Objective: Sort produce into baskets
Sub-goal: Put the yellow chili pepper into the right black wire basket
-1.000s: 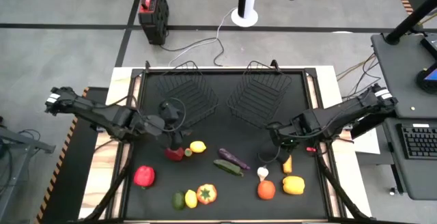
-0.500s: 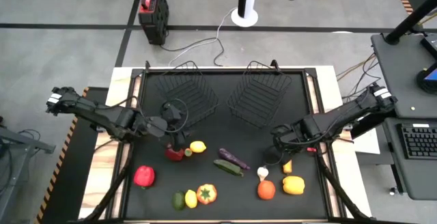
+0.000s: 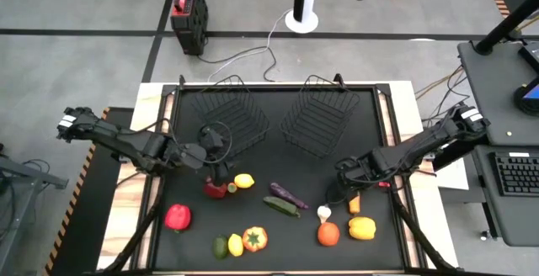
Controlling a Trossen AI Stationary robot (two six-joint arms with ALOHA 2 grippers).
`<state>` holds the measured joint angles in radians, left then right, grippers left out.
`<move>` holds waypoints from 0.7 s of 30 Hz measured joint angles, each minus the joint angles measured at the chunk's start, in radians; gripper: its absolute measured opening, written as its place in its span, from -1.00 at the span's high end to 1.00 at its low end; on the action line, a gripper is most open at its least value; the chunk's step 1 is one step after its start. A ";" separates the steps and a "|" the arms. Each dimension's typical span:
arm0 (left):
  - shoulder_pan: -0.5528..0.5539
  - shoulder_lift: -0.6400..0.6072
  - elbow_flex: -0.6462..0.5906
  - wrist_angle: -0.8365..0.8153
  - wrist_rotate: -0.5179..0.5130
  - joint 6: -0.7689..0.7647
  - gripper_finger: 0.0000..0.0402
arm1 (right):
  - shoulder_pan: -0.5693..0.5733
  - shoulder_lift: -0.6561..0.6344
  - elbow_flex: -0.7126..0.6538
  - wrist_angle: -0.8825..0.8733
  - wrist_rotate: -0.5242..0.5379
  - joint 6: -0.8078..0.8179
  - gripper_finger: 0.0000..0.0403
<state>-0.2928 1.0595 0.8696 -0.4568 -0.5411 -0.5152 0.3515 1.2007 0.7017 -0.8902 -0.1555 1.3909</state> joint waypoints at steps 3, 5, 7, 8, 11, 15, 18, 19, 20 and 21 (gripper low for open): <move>0.000 0.000 0.000 0.000 -0.001 0.000 -0.80 | 0.000 0.000 -0.038 0.066 0.000 0.016 -0.38; 0.000 0.000 0.000 0.000 -0.001 0.000 -0.80 | 0.000 0.000 -0.062 0.100 0.000 0.031 -0.39; 0.000 0.000 0.000 0.000 -0.001 0.000 -0.80 | 0.000 0.000 -0.079 0.115 0.001 0.037 -0.39; 0.000 0.000 0.000 0.000 -0.001 -0.001 -0.80 | 0.000 0.000 -0.085 0.116 0.002 0.040 -0.38; 0.000 0.000 -0.001 0.000 -0.002 -0.002 -0.80 | 0.000 0.000 -0.097 0.119 0.015 0.042 -0.33; 0.000 0.003 -0.001 0.000 -0.003 -0.011 -0.80 | 0.000 0.000 -0.103 0.123 0.029 0.042 -0.18; 0.000 0.014 -0.001 0.000 -0.003 -0.012 -0.80 | 0.000 0.000 -0.105 0.125 0.041 0.042 -0.05; 0.000 0.018 -0.001 0.000 -0.003 -0.012 -0.80 | 0.000 0.000 -0.106 0.126 0.044 0.042 0.00; 0.000 0.022 -0.001 0.000 -0.003 -0.014 -0.80 | 0.000 0.000 -0.106 0.128 0.045 0.041 0.06; 0.000 0.027 -0.001 0.000 -0.003 -0.015 -0.80 | 0.000 0.000 -0.107 0.132 0.045 0.041 0.11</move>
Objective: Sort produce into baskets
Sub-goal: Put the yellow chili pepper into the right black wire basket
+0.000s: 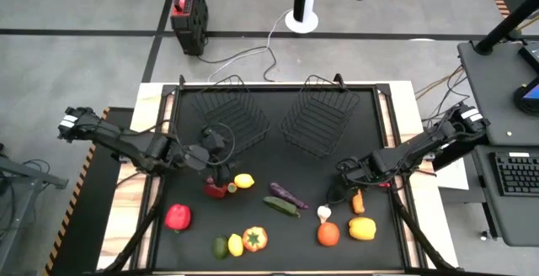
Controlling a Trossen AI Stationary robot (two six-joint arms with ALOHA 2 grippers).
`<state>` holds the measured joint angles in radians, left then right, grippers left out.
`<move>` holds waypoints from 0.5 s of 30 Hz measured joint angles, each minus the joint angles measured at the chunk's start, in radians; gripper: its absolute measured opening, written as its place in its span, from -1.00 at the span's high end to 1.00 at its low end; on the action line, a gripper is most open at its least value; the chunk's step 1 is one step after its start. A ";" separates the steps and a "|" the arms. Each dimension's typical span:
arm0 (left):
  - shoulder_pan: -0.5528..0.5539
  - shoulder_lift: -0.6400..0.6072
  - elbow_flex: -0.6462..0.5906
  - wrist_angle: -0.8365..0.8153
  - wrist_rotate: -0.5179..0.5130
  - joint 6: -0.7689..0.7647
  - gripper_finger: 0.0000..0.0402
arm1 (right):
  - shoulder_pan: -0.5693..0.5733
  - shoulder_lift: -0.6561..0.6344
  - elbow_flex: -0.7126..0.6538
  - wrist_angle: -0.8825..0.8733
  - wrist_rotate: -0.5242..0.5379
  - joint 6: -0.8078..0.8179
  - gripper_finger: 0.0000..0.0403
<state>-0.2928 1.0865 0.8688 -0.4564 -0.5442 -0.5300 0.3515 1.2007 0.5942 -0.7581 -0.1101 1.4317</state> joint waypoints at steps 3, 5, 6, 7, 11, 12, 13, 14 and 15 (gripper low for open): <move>0.000 0.014 0.000 0.000 0.000 -0.003 -0.80 | 0.000 0.000 -0.005 0.016 0.002 -0.001 0.28; 0.000 0.022 0.000 0.000 0.000 -0.003 -0.80 | 0.000 0.000 -0.006 0.018 0.002 -0.002 0.40; 0.000 0.027 0.000 0.000 0.000 -0.003 -0.80 | 0.000 0.000 -0.006 0.017 0.002 -0.003 0.46; 0.000 0.030 0.000 0.000 0.000 -0.003 -0.80 | 0.000 0.000 -0.006 0.017 0.003 -0.003 0.51; 0.000 0.042 0.000 0.000 0.000 -0.004 -0.80 | 0.000 0.000 -0.003 0.016 0.008 -0.018 0.67; 0.000 0.045 0.000 0.000 0.000 -0.004 -0.80 | 0.000 0.000 0.000 0.016 0.010 -0.024 0.68; 0.000 0.047 0.000 0.001 0.000 -0.004 -0.80 | 0.000 -0.002 0.005 0.012 0.011 -0.035 0.68; 0.000 0.050 0.000 0.001 0.000 -0.004 -0.80 | 0.000 -0.007 0.013 0.005 0.013 -0.041 0.68; 0.000 0.052 0.000 0.001 0.000 -0.004 -0.80 | 0.000 -0.013 0.022 -0.005 0.013 -0.046 0.67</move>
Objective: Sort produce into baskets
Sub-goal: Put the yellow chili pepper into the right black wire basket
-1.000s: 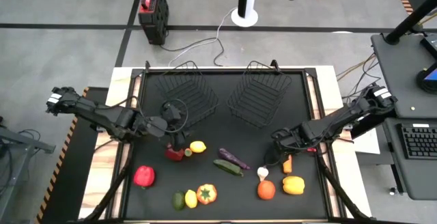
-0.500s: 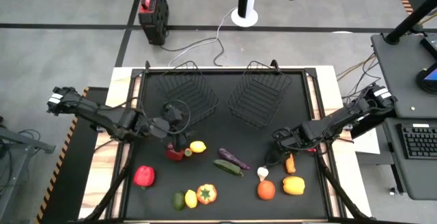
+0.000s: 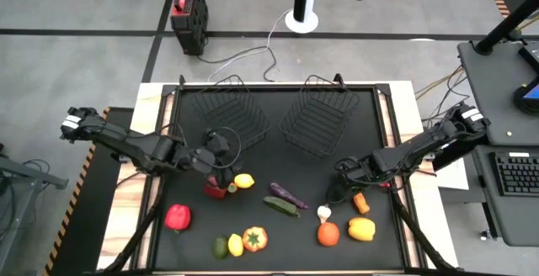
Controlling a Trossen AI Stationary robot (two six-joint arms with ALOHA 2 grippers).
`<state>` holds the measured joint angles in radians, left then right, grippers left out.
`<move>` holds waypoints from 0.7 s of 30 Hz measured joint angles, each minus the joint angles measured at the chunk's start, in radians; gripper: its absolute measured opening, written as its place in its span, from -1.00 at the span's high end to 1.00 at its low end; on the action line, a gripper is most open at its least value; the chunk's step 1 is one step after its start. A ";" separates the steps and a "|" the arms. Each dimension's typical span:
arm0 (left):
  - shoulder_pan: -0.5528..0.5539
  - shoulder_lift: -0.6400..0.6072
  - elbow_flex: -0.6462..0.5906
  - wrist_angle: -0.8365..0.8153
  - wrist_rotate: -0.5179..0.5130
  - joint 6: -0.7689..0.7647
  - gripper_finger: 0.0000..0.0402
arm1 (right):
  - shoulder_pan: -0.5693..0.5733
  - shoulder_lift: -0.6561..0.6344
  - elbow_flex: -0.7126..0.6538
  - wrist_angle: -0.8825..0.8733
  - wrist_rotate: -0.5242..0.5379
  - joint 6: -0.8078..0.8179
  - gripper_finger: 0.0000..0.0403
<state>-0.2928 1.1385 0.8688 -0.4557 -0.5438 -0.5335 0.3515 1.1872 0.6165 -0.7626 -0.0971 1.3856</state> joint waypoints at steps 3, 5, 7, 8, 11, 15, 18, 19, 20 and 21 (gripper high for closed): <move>0.000 0.005 0.000 0.001 0.000 0.000 -0.80 | 0.000 -0.021 0.041 -0.049 0.002 -0.017 0.65; 0.000 0.006 0.000 0.001 0.000 0.000 -0.80 | 0.000 -0.039 0.082 -0.100 0.000 -0.046 0.65; 0.000 0.005 0.000 0.007 0.000 0.000 -0.80 | 0.000 -0.058 0.130 -0.133 -0.002 -0.091 0.65; 0.000 0.005 0.000 0.010 0.000 0.001 -0.80 | 0.000 -0.069 0.153 -0.145 0.014 -0.101 0.65; 0.000 0.003 0.000 0.024 0.001 0.015 -0.80 | 0.000 -0.098 0.221 -0.153 0.090 -0.155 0.65; -0.001 0.002 0.000 0.089 0.005 0.067 -0.80 | 0.000 -0.118 0.325 -0.142 0.206 -0.291 0.65; -0.002 0.002 -0.002 0.175 0.012 0.117 -0.80 | 0.000 -0.116 0.403 -0.119 0.324 -0.424 0.65; -0.002 0.005 -0.002 0.209 0.015 0.135 -0.80 | 0.000 -0.113 0.429 -0.100 0.368 -0.474 0.65; -0.002 0.007 -0.002 0.242 0.028 0.158 -0.80 | 0.000 -0.111 0.449 -0.075 0.416 -0.530 0.65; -0.003 0.011 -0.003 0.276 0.037 0.178 -0.80 | 0.000 -0.106 0.470 -0.049 0.462 -0.588 0.65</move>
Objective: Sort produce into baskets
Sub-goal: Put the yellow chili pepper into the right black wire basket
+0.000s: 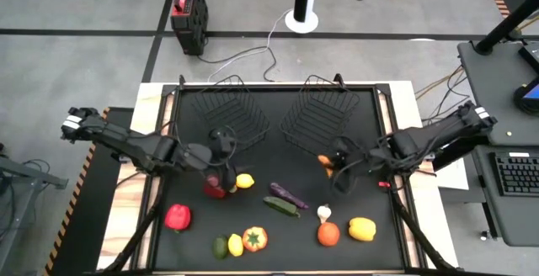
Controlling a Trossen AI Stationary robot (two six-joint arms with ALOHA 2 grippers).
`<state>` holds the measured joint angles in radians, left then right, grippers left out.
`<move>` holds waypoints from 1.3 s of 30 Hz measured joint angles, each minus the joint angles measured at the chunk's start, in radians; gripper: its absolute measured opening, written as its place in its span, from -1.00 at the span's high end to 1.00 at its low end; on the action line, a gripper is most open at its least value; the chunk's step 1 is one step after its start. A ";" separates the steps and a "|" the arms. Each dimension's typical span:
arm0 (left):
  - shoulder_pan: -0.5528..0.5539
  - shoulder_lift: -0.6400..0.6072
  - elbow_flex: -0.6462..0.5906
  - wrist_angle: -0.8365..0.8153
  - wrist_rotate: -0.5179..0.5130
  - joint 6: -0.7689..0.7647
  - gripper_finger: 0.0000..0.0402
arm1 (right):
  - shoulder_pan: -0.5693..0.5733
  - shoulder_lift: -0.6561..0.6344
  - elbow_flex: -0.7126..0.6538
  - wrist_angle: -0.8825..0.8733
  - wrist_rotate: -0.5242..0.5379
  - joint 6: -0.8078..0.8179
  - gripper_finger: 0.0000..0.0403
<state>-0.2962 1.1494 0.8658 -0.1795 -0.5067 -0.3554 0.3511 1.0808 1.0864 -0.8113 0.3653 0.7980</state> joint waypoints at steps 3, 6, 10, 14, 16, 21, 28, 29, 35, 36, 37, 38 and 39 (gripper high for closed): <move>-0.008 0.016 -0.001 0.110 0.008 0.066 -0.80 | 0.000 0.013 0.052 0.082 0.144 -0.182 0.65; -0.012 0.042 -0.001 0.234 0.009 0.131 -0.80 | -0.010 0.036 0.100 0.137 0.298 -0.341 0.65; -0.016 0.063 -0.001 0.326 0.010 0.188 -0.80 | -0.079 0.073 0.157 0.191 0.422 -0.523 0.65; -0.019 0.059 -0.001 0.334 0.010 0.190 -0.80 | -0.201 0.123 0.217 0.164 0.414 -0.616 0.65; -0.026 0.049 -0.001 0.325 0.010 0.191 -0.80 | -0.277 0.152 0.250 0.109 0.384 -0.644 0.65; -0.029 0.030 -0.001 0.298 0.010 0.178 -0.80 | -0.484 0.225 0.308 -0.007 0.193 -0.660 0.65; -0.029 0.026 -0.004 0.282 -0.013 0.175 -0.80 | -0.726 0.345 0.313 -0.064 -0.032 -0.732 0.65; -0.029 0.026 -0.004 0.280 -0.016 0.175 -0.80 | -0.750 0.366 0.312 -0.072 -0.033 -0.752 0.65; -0.029 0.026 -0.005 0.269 -0.019 0.163 -0.80 | -0.847 0.480 0.311 -0.079 -0.050 -0.891 0.65; -0.029 0.026 -0.005 0.264 -0.019 0.161 -0.80 | -0.858 0.496 0.311 -0.080 -0.068 -0.904 0.65; -0.029 0.026 -0.005 0.261 -0.019 0.158 -0.80 | -0.869 0.511 0.311 -0.084 -0.089 -0.919 0.65; -0.029 0.026 -0.005 0.258 -0.019 0.152 -0.80 | -0.875 0.526 0.311 -0.090 -0.107 -0.928 0.65; -0.029 0.025 -0.005 0.255 -0.019 0.146 -0.80 | -0.879 0.539 0.311 -0.094 -0.119 -0.939 0.65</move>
<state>-0.3248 1.1748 0.8612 0.0760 -0.5255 -0.2089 -0.5279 1.6201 1.3974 -0.9057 0.2461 -0.1412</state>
